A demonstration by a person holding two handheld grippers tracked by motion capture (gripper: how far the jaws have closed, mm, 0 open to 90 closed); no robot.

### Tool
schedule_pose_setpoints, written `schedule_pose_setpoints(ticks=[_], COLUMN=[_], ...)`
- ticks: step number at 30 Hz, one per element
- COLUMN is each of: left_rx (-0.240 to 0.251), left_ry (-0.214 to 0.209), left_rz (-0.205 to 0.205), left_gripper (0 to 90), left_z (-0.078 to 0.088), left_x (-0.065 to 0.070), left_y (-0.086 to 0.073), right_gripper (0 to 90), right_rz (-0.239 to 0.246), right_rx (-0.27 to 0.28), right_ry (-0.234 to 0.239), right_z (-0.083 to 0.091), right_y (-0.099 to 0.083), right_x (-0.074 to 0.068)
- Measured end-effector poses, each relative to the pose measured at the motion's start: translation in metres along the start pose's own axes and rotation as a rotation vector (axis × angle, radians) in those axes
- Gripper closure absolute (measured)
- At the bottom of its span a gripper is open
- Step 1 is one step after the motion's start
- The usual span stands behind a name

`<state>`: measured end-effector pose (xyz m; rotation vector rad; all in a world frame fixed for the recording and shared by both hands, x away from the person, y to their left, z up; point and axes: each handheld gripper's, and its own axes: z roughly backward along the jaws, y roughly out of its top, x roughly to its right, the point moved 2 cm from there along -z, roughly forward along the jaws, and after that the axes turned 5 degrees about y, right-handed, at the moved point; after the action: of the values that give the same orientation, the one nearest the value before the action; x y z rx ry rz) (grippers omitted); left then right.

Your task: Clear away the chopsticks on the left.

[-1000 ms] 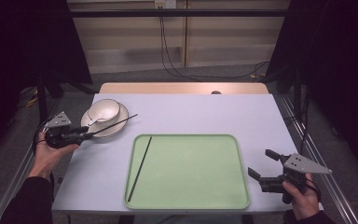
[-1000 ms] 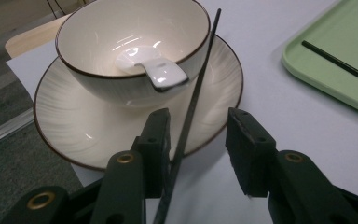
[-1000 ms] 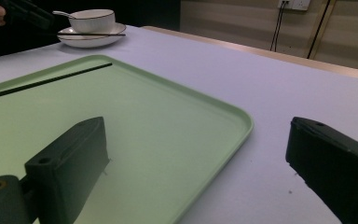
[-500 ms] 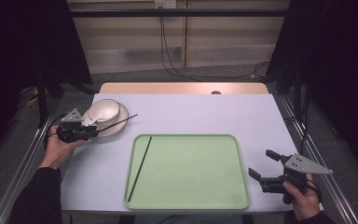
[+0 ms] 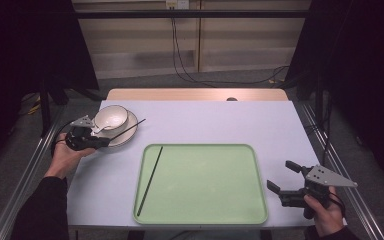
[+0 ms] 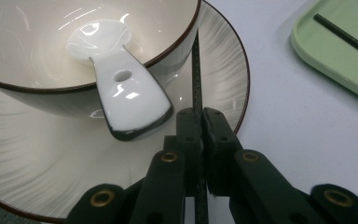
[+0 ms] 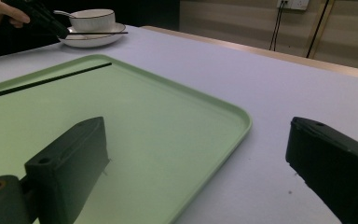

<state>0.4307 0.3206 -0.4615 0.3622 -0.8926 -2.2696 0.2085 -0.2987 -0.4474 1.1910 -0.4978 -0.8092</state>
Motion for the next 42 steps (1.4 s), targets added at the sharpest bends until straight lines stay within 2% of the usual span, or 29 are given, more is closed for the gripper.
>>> schedule_pose_setpoints(ticks=[3,6,8,10,22,27,30,33,36,38,39,40,41,42], left_rx=[0.015,0.017,0.038,0.048,0.106,0.141,0.148,0.163,0.191,0.194,0.202,0.199,0.198,0.187], left_ry=[-0.012,-0.001,0.000,-0.014,-0.018,0.002,0.006,0.031,0.038,0.048,0.058,0.047,0.055,0.062], left_rz=[0.020,0.030,0.050,0.059,0.131,0.184,0.199,0.219,0.259,0.274,0.294,0.304,0.319,0.310], left_gripper=[86.1,86.1,86.1,86.1,86.1,86.1,86.1,86.1,86.1,86.2,86.2,86.1,86.1,86.1], left_z=[0.004,0.011,0.015,0.020,0.049,0.058,0.062,0.067,0.072,0.074,0.073,0.073,0.072,0.072], left_x=[0.003,0.006,0.008,0.012,0.048,0.061,0.070,0.080,0.090,0.098,0.103,0.107,0.111,0.116], left_y=[-0.001,-0.001,-0.001,-0.001,-0.001,-0.006,-0.010,-0.012,-0.014,-0.014,-0.014,-0.015,-0.015,-0.016], right_gripper=[4.9,4.9,4.9,4.9,4.9,4.9,4.9,4.9,4.9,4.9,4.9,4.9,4.9,4.9], right_rz=[0.000,0.003,0.006,0.008,0.013,0.016,0.016,0.018,0.017,0.013,0.009,0.008,0.009,0.010], right_rx=[0.000,-0.001,-0.002,-0.001,0.000,0.000,0.000,0.001,0.003,0.003,0.006,0.006,0.006,0.009], right_ry=[0.001,0.002,0.001,0.002,0.005,0.012,0.009,0.011,0.008,0.006,0.004,0.003,0.003,0.000], right_z=[0.000,0.000,-0.001,-0.001,-0.003,-0.003,-0.003,-0.003,-0.003,-0.004,-0.004,-0.004,-0.003,-0.003], right_y=[0.000,0.000,0.001,0.001,0.003,0.003,0.003,0.003,0.003,0.003,0.003,0.003,0.003,0.003], right_x=[0.000,0.000,-0.001,-0.001,-0.002,-0.003,-0.003,-0.003,-0.003,-0.002,-0.002,-0.002,-0.003,-0.003])
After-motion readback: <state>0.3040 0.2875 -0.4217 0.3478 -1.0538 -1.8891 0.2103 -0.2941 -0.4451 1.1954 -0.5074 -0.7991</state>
